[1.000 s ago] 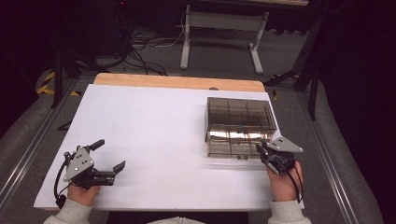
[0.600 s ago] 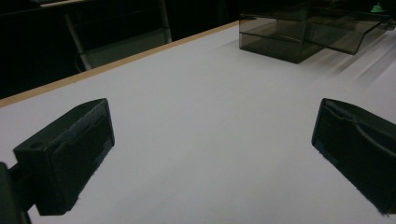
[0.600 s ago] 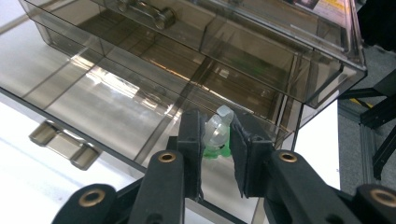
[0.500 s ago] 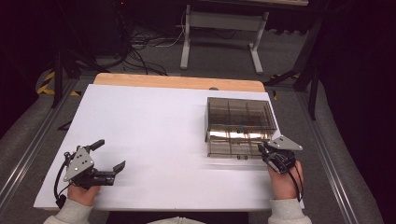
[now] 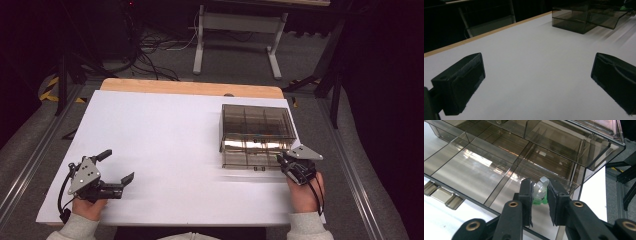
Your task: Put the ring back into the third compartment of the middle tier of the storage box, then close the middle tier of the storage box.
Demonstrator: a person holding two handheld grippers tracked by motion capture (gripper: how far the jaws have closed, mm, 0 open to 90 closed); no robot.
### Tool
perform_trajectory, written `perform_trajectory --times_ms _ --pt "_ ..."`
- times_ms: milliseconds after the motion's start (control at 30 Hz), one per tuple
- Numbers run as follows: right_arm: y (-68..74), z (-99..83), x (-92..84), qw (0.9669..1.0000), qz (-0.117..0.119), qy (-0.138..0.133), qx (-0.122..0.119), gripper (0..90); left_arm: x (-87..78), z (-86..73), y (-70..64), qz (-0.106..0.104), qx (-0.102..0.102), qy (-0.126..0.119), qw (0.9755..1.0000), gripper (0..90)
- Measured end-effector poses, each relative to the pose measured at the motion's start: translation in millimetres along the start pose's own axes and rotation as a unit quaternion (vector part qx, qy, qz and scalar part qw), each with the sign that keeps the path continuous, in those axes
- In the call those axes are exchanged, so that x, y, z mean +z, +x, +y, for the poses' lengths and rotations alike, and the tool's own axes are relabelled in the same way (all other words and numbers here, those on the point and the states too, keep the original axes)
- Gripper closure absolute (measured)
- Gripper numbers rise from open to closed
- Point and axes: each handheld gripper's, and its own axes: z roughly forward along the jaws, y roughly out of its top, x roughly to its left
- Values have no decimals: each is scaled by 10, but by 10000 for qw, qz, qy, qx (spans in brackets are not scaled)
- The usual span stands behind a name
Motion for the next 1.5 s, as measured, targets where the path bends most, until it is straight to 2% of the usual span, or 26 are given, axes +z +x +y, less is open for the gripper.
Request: perform_trajectory --times_ms 333,567,700,733,900,1200,1500 --pt "-10 11 -45 10000 -18 -70 38 702 -2 0 2 1 0 -3 10000 2" --pt "36 92 -217 9993 -39 -368 -42 770 0 1 5 -1 -10 -9 10000 2" --pt "83 134 -308 9986 122 -509 -120 893 2 1 0 8 -14 -2 10000 2" --pt "95 145 -324 9984 169 -527 -152 899 3 1 -1 10 -13 -6 10000 2" --pt "149 189 -364 9974 355 -555 -288 900 0 0 2 10 -5 0 10000 2" --pt "209 218 -361 9954 660 -428 -554 900 1 -1 2 19 -11 4 10000 2" --pt "226 227 -377 9931 892 -328 -688 900 1 -1 3 26 -11 6 10000 2"
